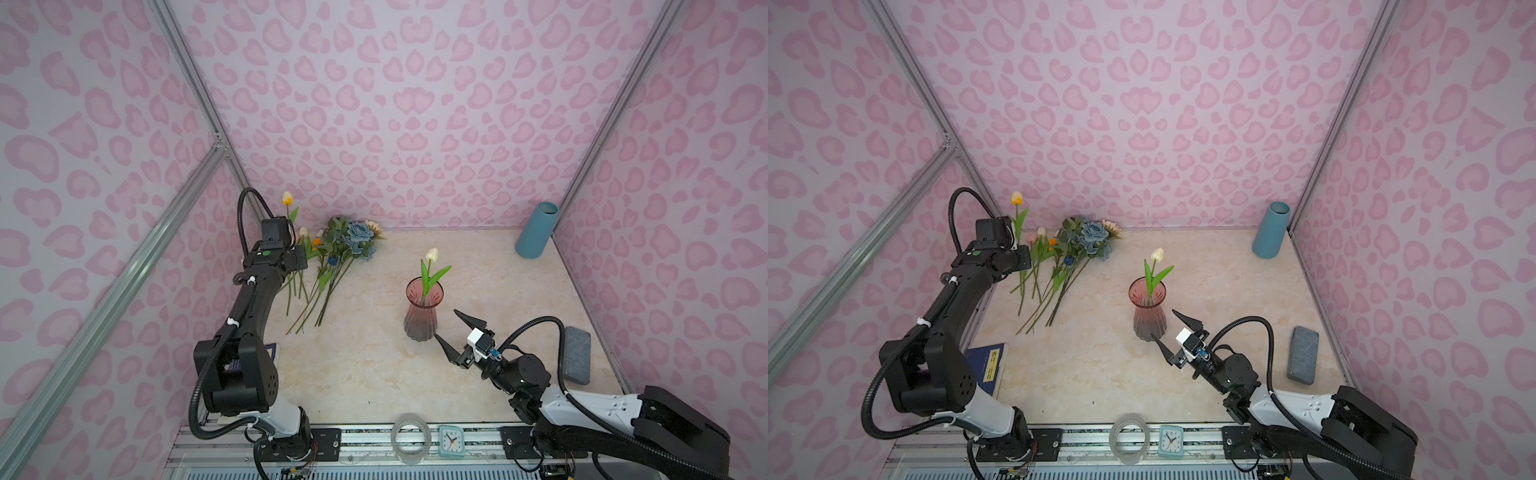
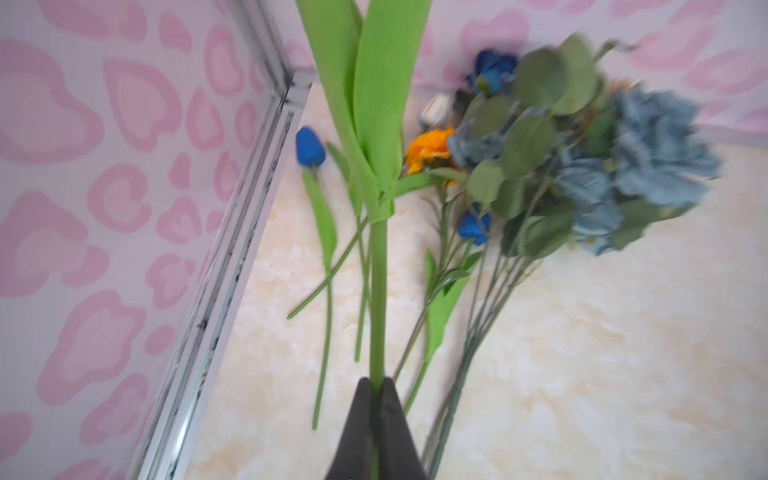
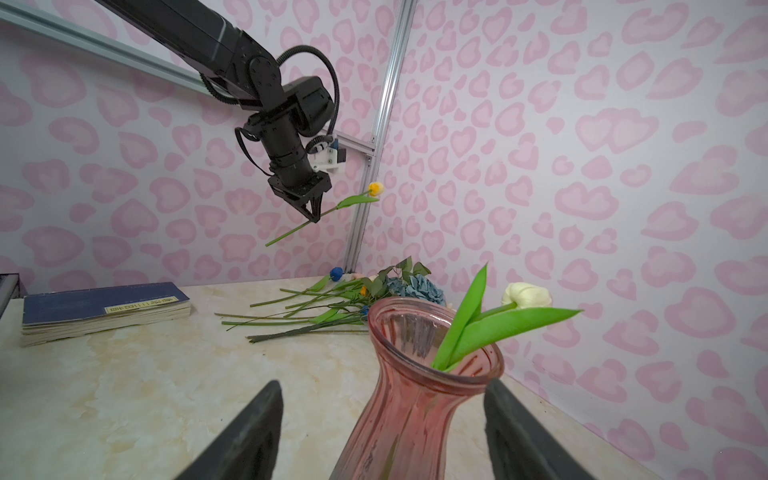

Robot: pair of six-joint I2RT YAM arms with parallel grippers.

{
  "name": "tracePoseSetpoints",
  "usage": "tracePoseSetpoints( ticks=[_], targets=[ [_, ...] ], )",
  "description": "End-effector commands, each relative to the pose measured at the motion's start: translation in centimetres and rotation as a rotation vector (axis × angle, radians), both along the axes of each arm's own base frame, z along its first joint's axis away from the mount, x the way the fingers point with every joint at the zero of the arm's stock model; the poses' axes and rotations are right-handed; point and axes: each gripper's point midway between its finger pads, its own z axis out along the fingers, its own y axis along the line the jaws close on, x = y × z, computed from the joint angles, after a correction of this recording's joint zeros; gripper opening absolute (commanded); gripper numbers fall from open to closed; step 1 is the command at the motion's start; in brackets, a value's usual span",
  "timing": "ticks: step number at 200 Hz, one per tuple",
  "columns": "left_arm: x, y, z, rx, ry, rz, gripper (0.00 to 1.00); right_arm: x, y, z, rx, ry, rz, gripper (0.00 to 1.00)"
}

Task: Arrange the flowers into the vase
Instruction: 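Grasp the yellow tulip stem with the left gripper and lift it, then carry the yellow tulip over the pink vase mouth with the left gripper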

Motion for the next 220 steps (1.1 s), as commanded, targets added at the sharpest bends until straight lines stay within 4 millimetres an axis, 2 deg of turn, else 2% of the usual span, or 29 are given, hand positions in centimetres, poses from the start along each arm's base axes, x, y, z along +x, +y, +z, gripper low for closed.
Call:
tracePoseSetpoints(
  ticks=[1, 29, 44, 49, 59, 85, 102, 135, 149, 171, 220],
  targets=[
    [0.7, -2.4, 5.3, -0.08, -0.276, -0.099, 0.03, 0.4, -0.7, -0.5, -0.005, 0.001, -0.047, 0.74],
    [-1.5, -5.8, 9.3, -0.181, -0.491, -0.235, 0.03, 1.1, -0.7, -1.1, -0.032, 0.009, -0.082, 0.74],
    [-3.1, -8.5, 11.1, -0.235, -0.598, -0.364, 0.03, 1.2, -0.8, -1.2, -0.025, 0.006, -0.088, 0.74],
    [-3.6, -9.4, 11.1, -0.246, -0.606, -0.397, 0.03, 1.1, -0.8, -1.2, -0.021, 0.003, -0.087, 0.74],
    [-4.6, -11.2, 12.8, -0.25, -0.694, -0.473, 0.03, 1.2, -0.9, -1.2, -0.016, 0.001, -0.091, 0.74],
    [-7.2, -16.5, 14.2, -0.324, -0.791, -0.67, 0.03, 1.6, -1.0, -1.5, -0.024, 0.006, -0.116, 0.74],
    [-9.0, -20.4, 14.1, -0.375, -0.833, -0.807, 0.03, 1.6, -1.2, -1.4, -0.015, 0.001, -0.122, 0.74],
    [-11.6, -26.2, 15.1, -0.431, -0.901, -0.987, 0.03, 1.6, -1.6, -1.5, -0.017, -0.006, -0.141, 0.75],
    [-12.5, -27.7, 15.8, -0.447, -0.941, -1.028, 0.03, 1.6, -1.8, -1.5, -0.017, -0.008, -0.148, 0.75],
    [-13.4, -29.0, 17.1, -0.505, -1.0, -1.055, 0.03, 1.6, -1.9, -1.4, -0.025, -0.006, -0.157, 0.75],
    [-14.2, -32.1, 16.5, -0.587, -1.005, -1.111, 0.03, 1.6, -2.0, -1.6, -0.027, 0.004, -0.153, 0.75]
  ],
)
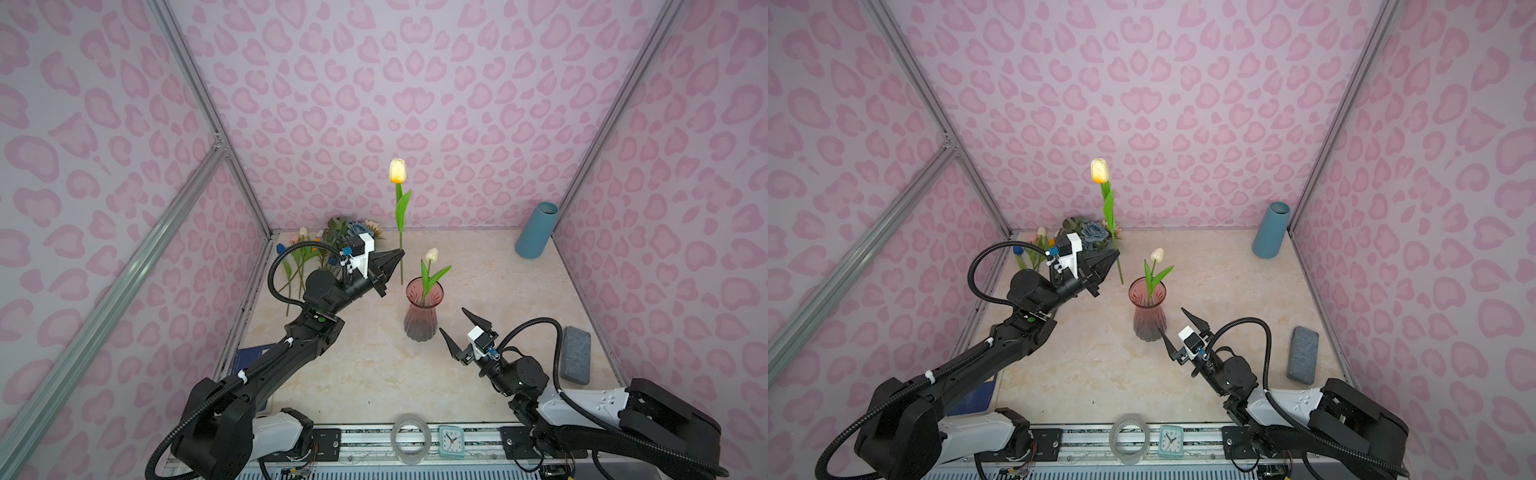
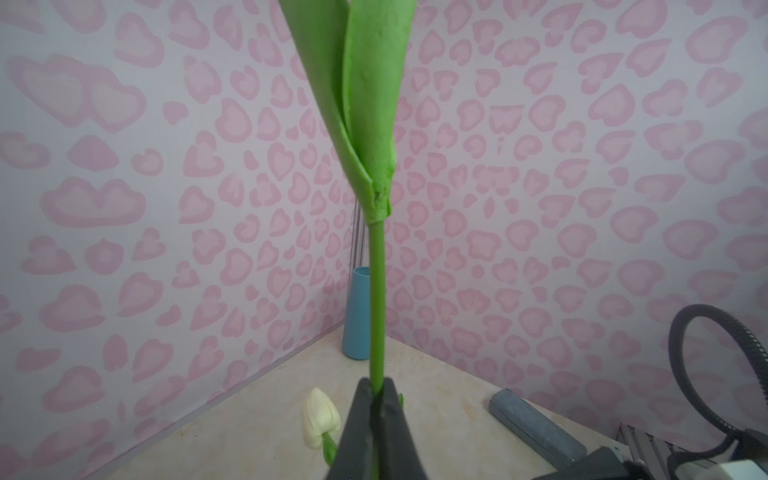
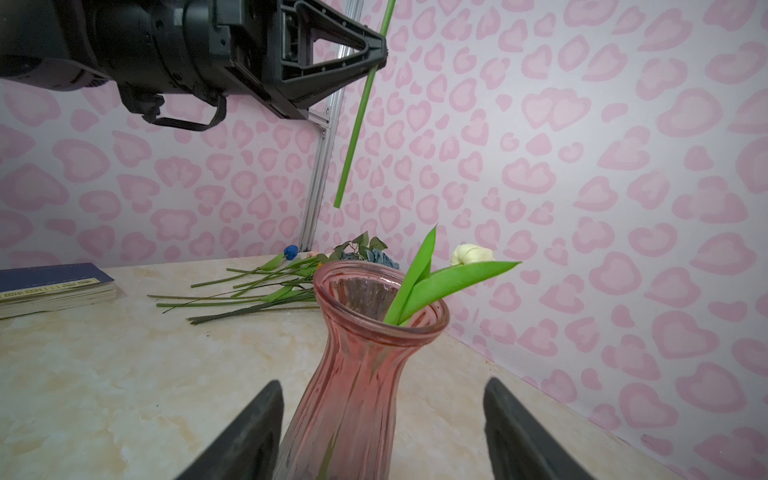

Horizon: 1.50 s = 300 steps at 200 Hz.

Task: Arrange the flowers into the vase
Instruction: 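Carry the yellow tulip over the pink vase mouth with the left gripper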

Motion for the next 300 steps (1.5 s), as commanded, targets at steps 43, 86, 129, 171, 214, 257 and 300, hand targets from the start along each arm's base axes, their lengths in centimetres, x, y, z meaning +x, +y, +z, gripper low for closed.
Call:
tracePoseSetpoints(
  ticks=[43, 86, 129, 171, 214, 257, 300],
  targets=[
    [-1.0, -3.1, 0.2, -0.043, -0.053, -0.047, 0.03, 0.0, -0.2, -0.1, 0.005, 0.003, -0.009, 0.75],
    [-0.5, -4.7, -2.4, -0.01, -0.029, -0.062, 0.03, 0.0, -0.2, -0.2, -0.002, 0.007, -0.008, 0.75],
    [-0.3, -5.3, -4.9, 0.029, 0.007, -0.047, 0.03, 0.0, -0.2, -0.4, -0.012, 0.009, -0.008, 0.76],
    [-0.3, -4.4, -6.8, 0.06, 0.032, 0.007, 0.03, -0.1, 0.0, -0.2, -0.005, 0.009, 0.003, 0.76],
    [-0.2, -3.4, -8.5, 0.088, 0.065, 0.059, 0.03, -0.1, -0.1, -0.3, -0.006, 0.008, 0.001, 0.76],
    [-0.2, -3.2, -9.5, 0.116, 0.087, 0.074, 0.03, 0.0, -0.1, -0.2, -0.005, 0.008, -0.002, 0.76],
    [-0.3, -3.1, -10.2, 0.151, 0.102, 0.076, 0.03, 0.0, -0.1, -0.2, -0.008, 0.006, -0.002, 0.76]
  ],
)
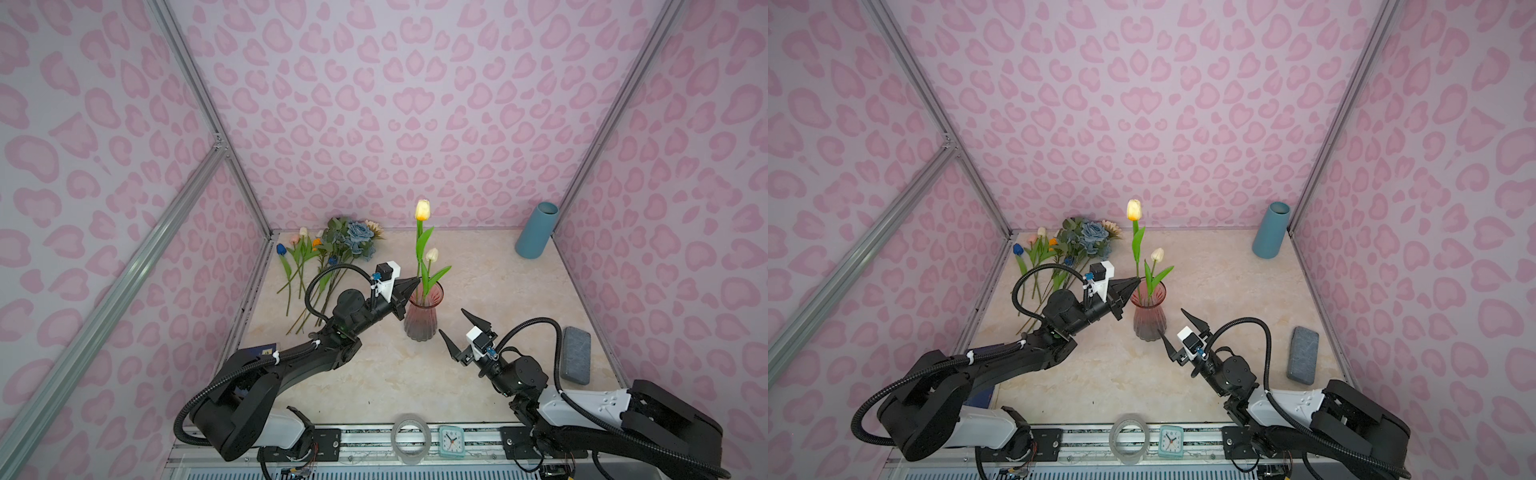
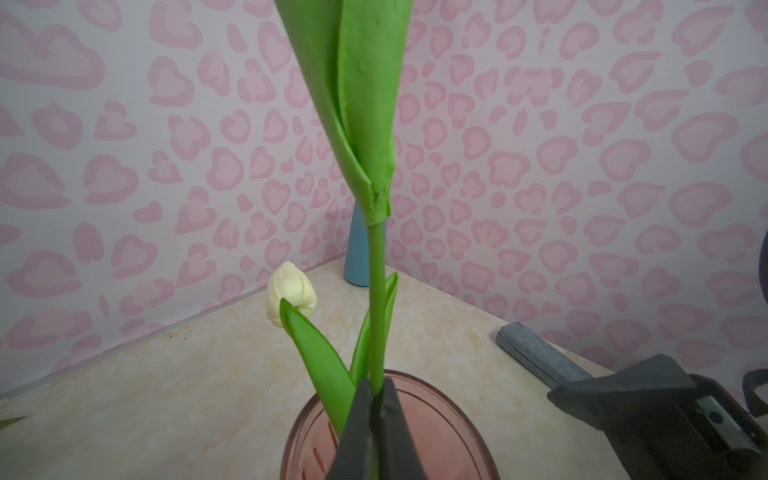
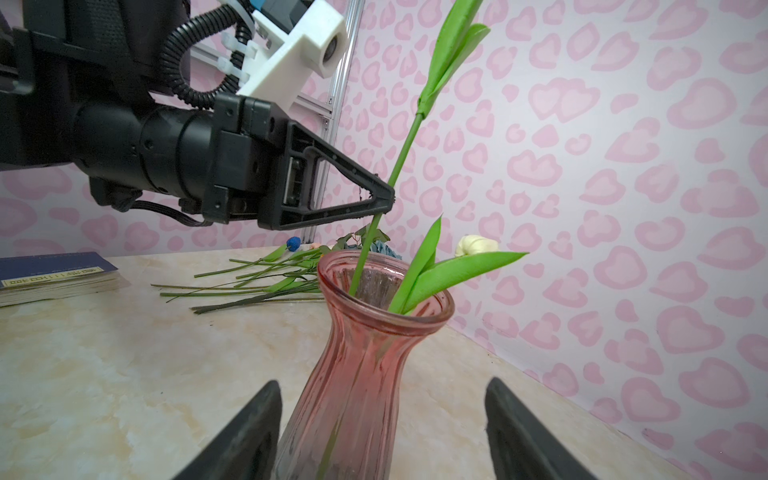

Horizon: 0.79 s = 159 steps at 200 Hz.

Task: Arrange the flowers into the vase
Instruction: 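Carry the yellow tulip over the pink vase mouth with the left gripper, then lower the yellow tulip into the vase and open the left gripper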

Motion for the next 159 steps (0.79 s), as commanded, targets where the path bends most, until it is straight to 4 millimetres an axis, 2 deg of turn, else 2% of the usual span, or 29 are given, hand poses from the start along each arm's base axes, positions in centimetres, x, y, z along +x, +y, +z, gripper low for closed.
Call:
tracePoseSetpoints(
  ticks=[1, 58, 134, 148, 159],
  targets=[
    [-0.1, 0.2, -0.2, 0.023, -0.008, 0.004, 0.03, 0.0, -0.1, 0.2, 0.008, -0.007, -0.003, 0.76],
    [-0.4, 0.2, -1.0, 0.066, 0.007, 0.0, 0.12, -0.1, -0.1, 0.2, 0.007, -0.009, -0.003, 0.76],
    [-0.7, 0.4, -1.8, 0.123, 0.017, -0.004, 0.15, -0.2, -0.1, 0.2, 0.007, -0.006, 0.004, 0.76],
    [-0.8, 0.4, -1.7, 0.145, 0.016, -0.003, 0.17, -0.1, -0.1, 0.1, 0.004, -0.006, 0.002, 0.76],
    [-1.0, 0.6, -1.7, 0.166, 0.01, -0.005, 0.25, -0.1, -0.1, 0.1, 0.004, -0.005, 0.002, 0.76]
  ],
)
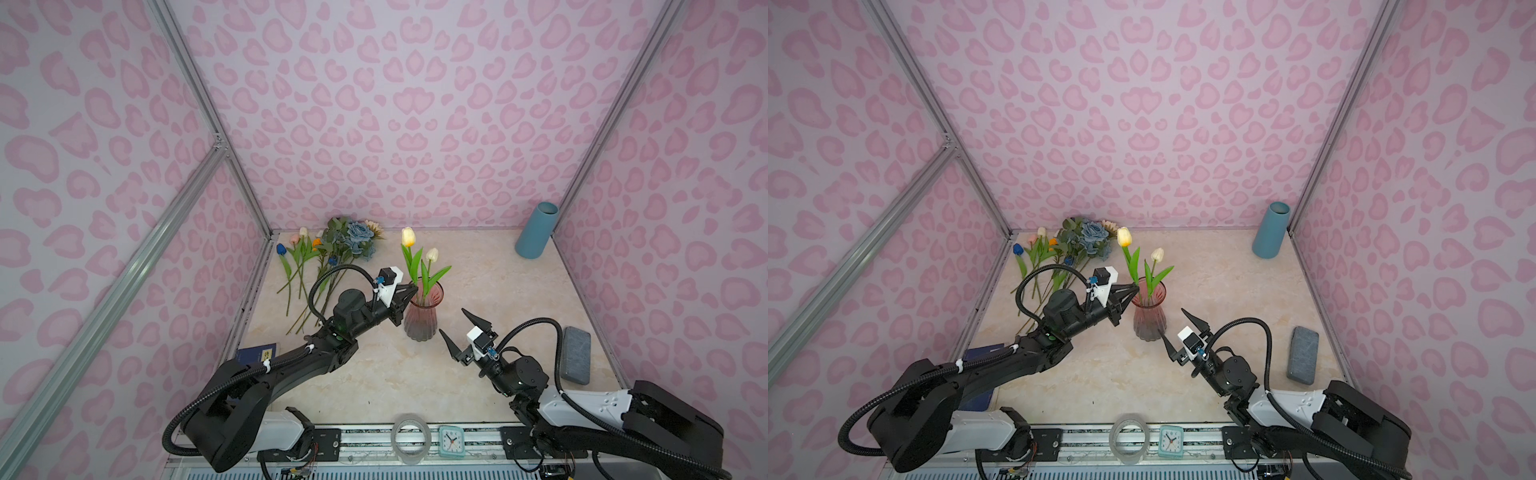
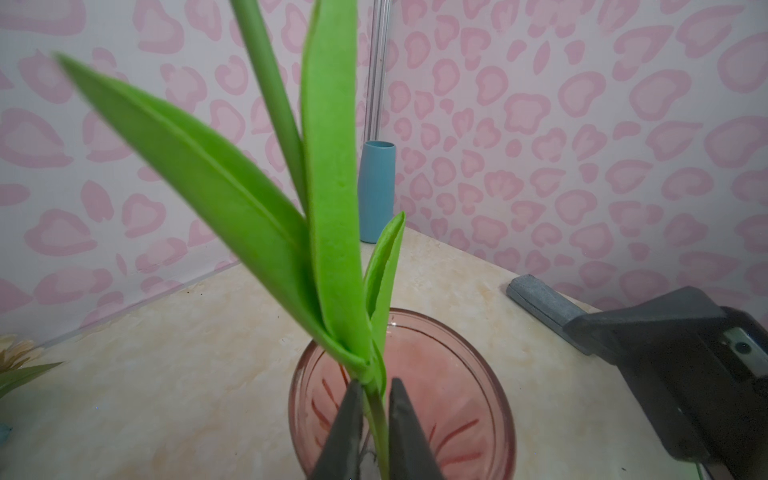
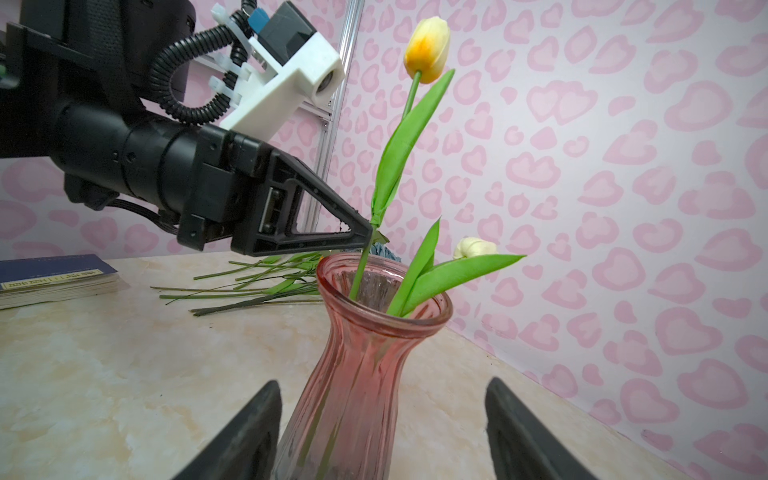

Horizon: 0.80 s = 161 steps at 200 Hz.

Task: Arrange the flowers into the vase
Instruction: 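Lower the yellow tulip into the vase and open the left gripper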

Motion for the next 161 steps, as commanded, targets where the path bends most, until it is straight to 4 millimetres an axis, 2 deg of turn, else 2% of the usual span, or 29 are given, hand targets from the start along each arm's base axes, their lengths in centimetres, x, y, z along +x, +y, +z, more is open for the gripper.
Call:
tracePoseSetpoints(
  ticks=[1, 20, 34, 124, 138, 145, 161],
  targets=[
    [-0.3, 0.1, 0.5, 0.039, -0.028, -0.008, 0.25, -0.1, 0.0, -0.1, -0.001, -0.001, 0.002, 0.76],
    [-0.4, 0.3, 0.5, 0.084, -0.038, -0.006, 0.25, -0.1, 0.0, 0.0, 0.0, -0.002, 0.003, 0.76],
    [-0.6, 0.4, 0.6, 0.111, -0.043, -0.01, 0.32, -0.1, 0.0, -0.1, -0.002, 0.0, 0.001, 0.76],
    [-0.6, 2.2, 2.7, 0.158, -0.098, 0.067, 0.35, -0.1, -0.1, -0.1, -0.001, 0.0, -0.002, 0.76],
    [-0.6, 2.9, 2.8, 0.171, -0.099, 0.096, 0.35, -0.1, -0.1, -0.1, -0.001, 0.001, -0.002, 0.76],
    [-0.6, 3.3, 2.6, 0.18, -0.096, 0.112, 0.4, 0.0, -0.1, -0.2, -0.002, 0.002, -0.003, 0.76],
    [-0.4, 5.0, 2.5, 0.176, -0.095, 0.167, 0.4, 0.0, -0.1, -0.2, -0.001, 0.002, -0.006, 0.76]
  ],
)
